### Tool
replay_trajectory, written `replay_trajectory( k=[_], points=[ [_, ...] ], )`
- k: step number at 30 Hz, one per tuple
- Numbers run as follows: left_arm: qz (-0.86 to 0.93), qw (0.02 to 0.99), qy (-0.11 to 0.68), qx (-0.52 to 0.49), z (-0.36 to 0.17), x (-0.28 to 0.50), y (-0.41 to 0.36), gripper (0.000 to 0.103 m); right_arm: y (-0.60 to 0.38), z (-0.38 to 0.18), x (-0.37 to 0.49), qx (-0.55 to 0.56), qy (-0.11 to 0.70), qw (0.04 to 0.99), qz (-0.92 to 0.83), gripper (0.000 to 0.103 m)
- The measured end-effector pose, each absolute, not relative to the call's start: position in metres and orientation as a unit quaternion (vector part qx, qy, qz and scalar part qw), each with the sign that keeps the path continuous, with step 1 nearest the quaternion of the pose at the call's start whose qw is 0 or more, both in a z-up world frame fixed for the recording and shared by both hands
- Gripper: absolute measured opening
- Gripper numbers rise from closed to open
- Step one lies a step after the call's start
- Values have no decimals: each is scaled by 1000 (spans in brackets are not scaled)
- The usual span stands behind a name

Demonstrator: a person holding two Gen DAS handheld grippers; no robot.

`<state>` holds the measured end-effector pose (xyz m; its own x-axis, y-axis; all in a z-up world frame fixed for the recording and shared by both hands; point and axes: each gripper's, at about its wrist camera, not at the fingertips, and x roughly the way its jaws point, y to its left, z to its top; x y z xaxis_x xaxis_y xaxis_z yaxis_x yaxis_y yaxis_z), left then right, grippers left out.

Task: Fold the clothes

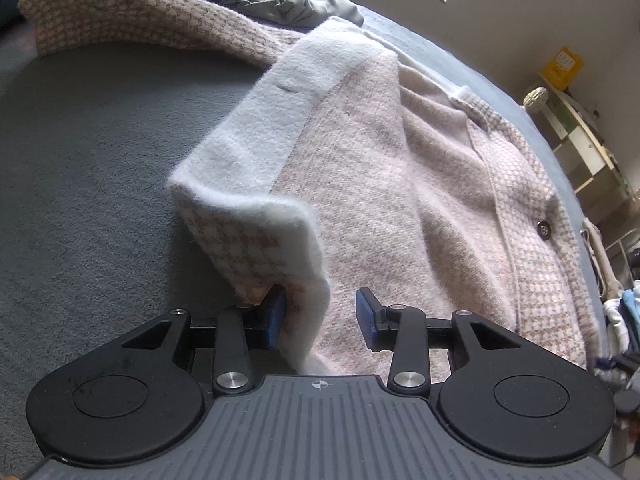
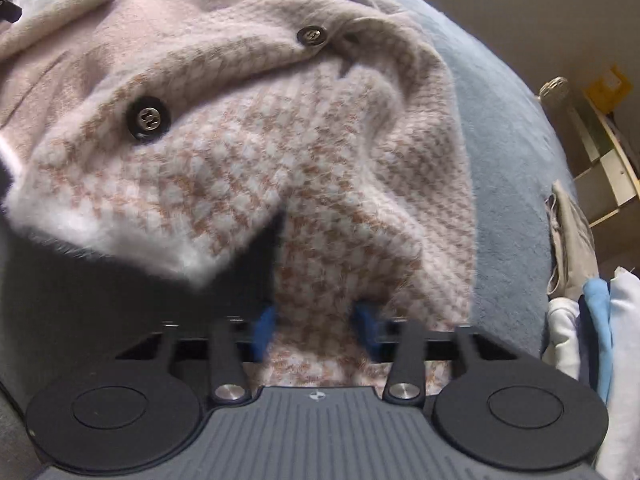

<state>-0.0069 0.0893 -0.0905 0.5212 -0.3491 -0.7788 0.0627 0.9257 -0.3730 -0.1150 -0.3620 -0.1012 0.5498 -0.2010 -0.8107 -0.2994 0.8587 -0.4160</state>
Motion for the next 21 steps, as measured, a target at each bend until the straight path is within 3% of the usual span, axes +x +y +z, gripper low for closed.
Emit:
replay_trajectory(
  k=[3, 8, 9, 11, 12, 13, 17, 21],
  points=[
    [-114, 859, 477, -149, -91, -6, 91, 38, -381, -75, -95, -289, 423, 859, -17, 11],
    [-111, 860, 477, -142, -89, -4, 89, 38, -424, -12, -38, -274, 335, 896, -101, 11],
    [-112, 860, 478, -141, -89, -4, 89, 38, -433, -3, -28, -260, 328, 902, -110, 17],
    [-112, 859, 479, -140, -90, -3, 87, 38, -449, 15, -10, -231, 313, 912, -128, 40],
    [-112, 859, 480, -140, -91, -3, 87, 38, -457, 24, 0, -216, 305, 917, -136, 67],
    [-112, 859, 481, -140, -92, -3, 86, 38, -465, 33, 9, -201, 297, 922, -145, 83],
    [-113, 857, 483, -137, -97, -1, 84, 38, -490, 59, 38, -151, 277, 934, -168, 90],
    [-114, 856, 484, -140, -99, 3, 85, 38, -443, 18, 10, -157, 313, 931, -104, 89]
  ],
)
